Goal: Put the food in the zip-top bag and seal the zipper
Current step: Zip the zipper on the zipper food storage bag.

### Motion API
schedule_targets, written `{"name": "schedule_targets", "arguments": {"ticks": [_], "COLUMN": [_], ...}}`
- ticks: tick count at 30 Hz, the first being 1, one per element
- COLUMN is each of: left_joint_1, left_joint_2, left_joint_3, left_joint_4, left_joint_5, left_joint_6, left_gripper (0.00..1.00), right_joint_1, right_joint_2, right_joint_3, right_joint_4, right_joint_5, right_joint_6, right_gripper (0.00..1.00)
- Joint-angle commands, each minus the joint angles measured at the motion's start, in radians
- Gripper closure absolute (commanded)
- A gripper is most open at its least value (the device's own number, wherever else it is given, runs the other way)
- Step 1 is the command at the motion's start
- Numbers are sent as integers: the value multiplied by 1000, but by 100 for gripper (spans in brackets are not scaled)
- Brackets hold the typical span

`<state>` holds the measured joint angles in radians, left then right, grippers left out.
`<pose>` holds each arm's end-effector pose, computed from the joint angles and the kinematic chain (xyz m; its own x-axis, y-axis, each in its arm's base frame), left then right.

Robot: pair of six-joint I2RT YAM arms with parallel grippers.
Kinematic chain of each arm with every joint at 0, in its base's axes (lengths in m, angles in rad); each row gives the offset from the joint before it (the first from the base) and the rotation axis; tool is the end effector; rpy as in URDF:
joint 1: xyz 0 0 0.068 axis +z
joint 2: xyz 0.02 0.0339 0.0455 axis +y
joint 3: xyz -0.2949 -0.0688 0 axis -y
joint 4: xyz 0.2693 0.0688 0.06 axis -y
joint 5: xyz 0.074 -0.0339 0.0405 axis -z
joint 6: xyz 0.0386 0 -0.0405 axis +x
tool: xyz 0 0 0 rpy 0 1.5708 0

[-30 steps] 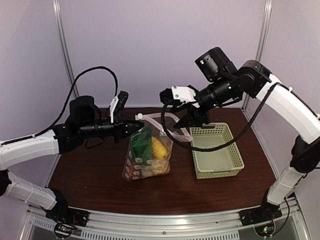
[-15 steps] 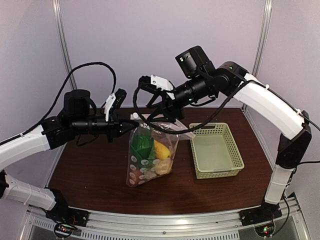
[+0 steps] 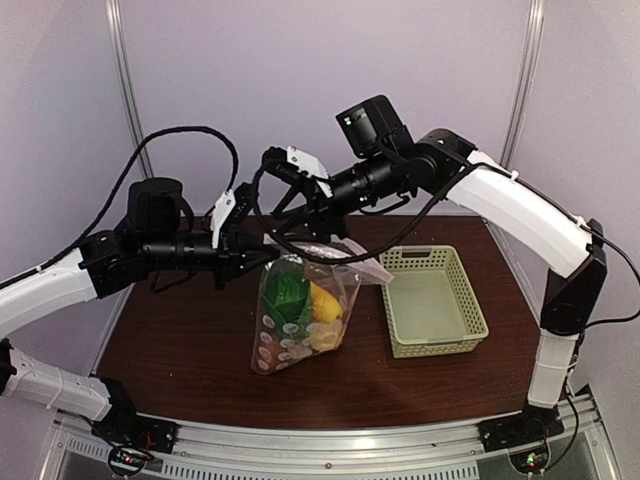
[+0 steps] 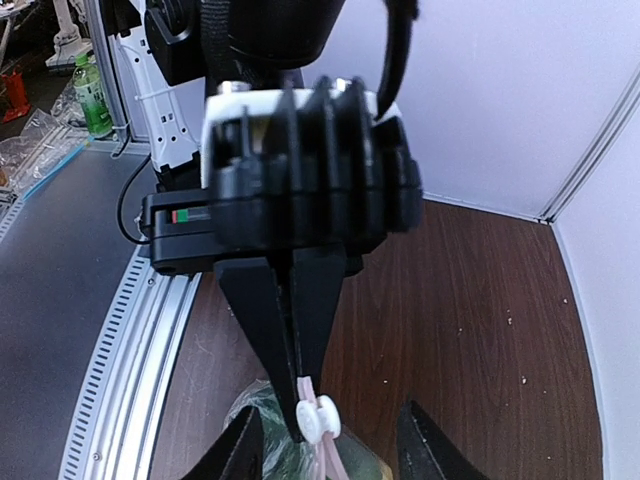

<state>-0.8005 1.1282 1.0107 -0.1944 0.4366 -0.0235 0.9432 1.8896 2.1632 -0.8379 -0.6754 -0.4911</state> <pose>0.1776 -0.2065 0.3746 -0.2355 0.2121 -0.9484 0.9254 0.3473 -0.1521 0.2409 0.3731 0.4684 0.1673 -0.3962 -0.9028 -0.9787 -0.1771 -0.1036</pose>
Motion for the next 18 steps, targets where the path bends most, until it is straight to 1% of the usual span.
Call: {"name": "schedule_targets", "arguments": {"ticks": [1, 4, 7, 14, 18], "left_joint_1": [-22, -24, -25, -25, -24], "left_joint_2": [-23, -25, -26, -25, -22], "left_joint_3": [49, 54, 54, 45, 43], "left_joint_4": [28, 27, 26, 27, 23], "left_joint_5": [-16, -24, -36, -59, -83], "left_joint_6": [78, 85, 86, 86, 86], "left_gripper": [100, 100, 100, 100, 100], "right_joint_1": [6, 6, 6, 6, 6], "right_joint_2": [39, 42, 35, 19, 14], "right_joint_3": [33, 35, 34, 11, 4], "right_joint_4": [2, 2, -8, -28, -23], "right_joint_5": [-47, -54, -56, -52, -54], "right_joint_6": [17, 17, 9, -14, -9], "right_gripper": [57, 65, 71, 87, 93]}}
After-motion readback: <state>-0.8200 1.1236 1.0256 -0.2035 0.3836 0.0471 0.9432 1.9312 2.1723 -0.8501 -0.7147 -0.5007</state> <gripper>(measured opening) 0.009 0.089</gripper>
